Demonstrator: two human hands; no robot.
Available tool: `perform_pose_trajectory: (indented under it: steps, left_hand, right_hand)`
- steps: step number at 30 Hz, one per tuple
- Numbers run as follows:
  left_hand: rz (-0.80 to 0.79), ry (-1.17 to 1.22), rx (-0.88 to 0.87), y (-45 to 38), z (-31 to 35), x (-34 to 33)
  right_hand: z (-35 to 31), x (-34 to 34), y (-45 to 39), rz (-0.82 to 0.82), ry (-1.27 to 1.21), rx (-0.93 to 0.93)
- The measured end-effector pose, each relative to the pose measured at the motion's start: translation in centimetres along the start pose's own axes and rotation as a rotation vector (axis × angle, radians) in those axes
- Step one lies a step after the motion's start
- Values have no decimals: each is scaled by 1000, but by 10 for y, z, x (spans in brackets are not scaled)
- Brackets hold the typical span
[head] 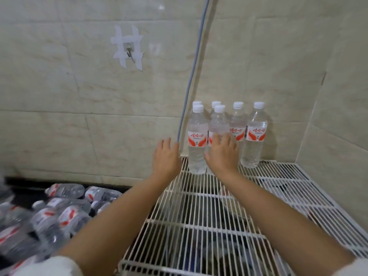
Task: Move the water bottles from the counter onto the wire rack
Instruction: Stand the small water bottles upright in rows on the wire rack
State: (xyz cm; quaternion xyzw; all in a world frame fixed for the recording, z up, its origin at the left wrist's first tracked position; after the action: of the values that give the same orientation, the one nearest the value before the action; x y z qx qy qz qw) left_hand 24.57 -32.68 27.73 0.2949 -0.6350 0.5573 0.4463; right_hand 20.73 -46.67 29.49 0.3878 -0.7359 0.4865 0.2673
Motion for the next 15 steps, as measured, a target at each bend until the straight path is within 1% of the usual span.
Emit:
perform_pose_trajectory:
  steps: [2,5,7,9,10,12,15]
  left_hand:
    - [-8,-36,80,12,-33,6]
    - [-21,-69,186,36,-93,13]
    - [-41,-110,263,58,-138,17]
    - [-42,-127,344,83,-186,23]
    - [-38,-133,384,96,-211,24]
    - [-29,-168,453,122,-254,29]
    - [-69,-212,536,166,-314,31]
  right_hand:
    - [-26,-2,3,-23,5,80]
    - [-70,-14,12,-73,-52,182]
    - [-113,-24,27,-79,-123,309]
    - [-160,-36,47,-34,-171,470]
    - [-182,-44,57,-65,-188,519]
    - [-220,-63,75,-151,-220,554]
    - [-276,-103,101,-249,-261,572]
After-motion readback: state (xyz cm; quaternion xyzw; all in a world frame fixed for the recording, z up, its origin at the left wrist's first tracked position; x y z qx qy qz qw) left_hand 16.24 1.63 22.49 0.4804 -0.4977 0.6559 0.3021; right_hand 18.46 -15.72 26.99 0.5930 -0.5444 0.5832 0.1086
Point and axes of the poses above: each hand's wrist, its own y-axis away from the middle knuckle, its own x-axis out of the back of the hand, z = x × y, the point moved 9 cm from there along -y, towards the middle knuckle, and after that the axes turned 14 degrees about -y, right-handed, at the moved point
